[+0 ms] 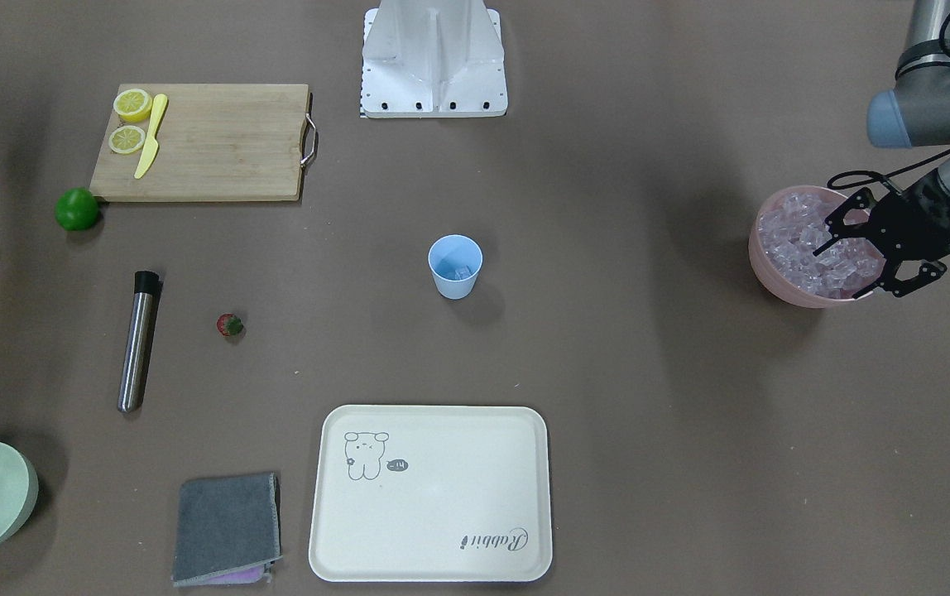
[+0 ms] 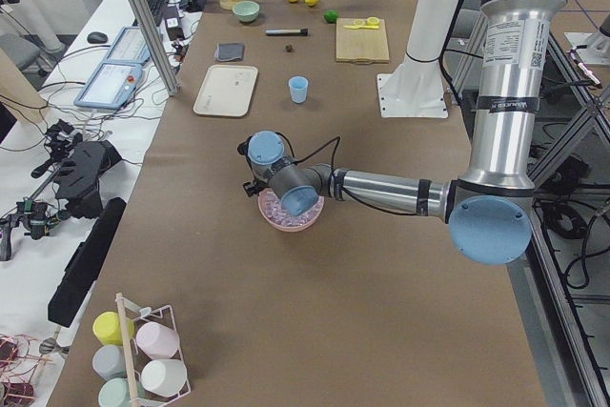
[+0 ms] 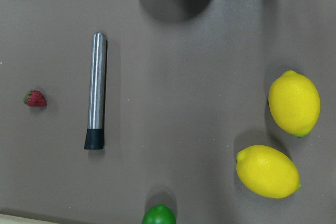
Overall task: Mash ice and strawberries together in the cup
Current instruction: 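Close the left gripper on a third ice cube in the bowl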
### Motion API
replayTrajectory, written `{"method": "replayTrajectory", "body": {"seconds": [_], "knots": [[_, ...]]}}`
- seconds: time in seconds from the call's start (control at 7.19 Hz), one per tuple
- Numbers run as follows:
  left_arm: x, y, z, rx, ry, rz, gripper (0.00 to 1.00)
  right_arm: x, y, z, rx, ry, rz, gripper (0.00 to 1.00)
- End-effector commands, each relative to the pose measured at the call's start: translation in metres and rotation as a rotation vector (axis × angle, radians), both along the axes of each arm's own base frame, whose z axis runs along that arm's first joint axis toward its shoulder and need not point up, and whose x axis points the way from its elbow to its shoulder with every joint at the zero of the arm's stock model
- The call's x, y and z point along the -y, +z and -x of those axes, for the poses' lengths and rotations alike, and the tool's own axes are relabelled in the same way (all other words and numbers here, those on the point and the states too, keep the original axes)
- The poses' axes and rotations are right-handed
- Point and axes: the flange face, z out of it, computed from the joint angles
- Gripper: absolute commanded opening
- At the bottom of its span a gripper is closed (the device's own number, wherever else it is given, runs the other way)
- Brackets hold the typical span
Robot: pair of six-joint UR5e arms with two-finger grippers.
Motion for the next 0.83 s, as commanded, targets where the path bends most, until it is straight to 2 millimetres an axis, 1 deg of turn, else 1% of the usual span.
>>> {"method": "replayTrajectory", "body": {"seconds": [0.0,0.14,0.42,0.7], "knots": [[-0.020,0.017,-0.001,0.003,0.019,0.004,0.74,0.000,0.001,-0.001,-0.003,0.002,0.001,1.00],[-0.023,0.018,-0.003,0.000,0.026,0.000,0.75,-0.001,0.001,-0.001,-0.003,0.002,0.001,1.00],[-0.034,0.020,-0.020,-0.006,0.066,-0.011,0.76,-0.003,0.002,-0.001,-0.002,0.002,0.000,1.00],[-0.041,0.021,-0.036,-0.009,0.100,-0.019,0.76,-0.011,0.010,-0.003,-0.001,0.005,-0.016,1.00]]}}
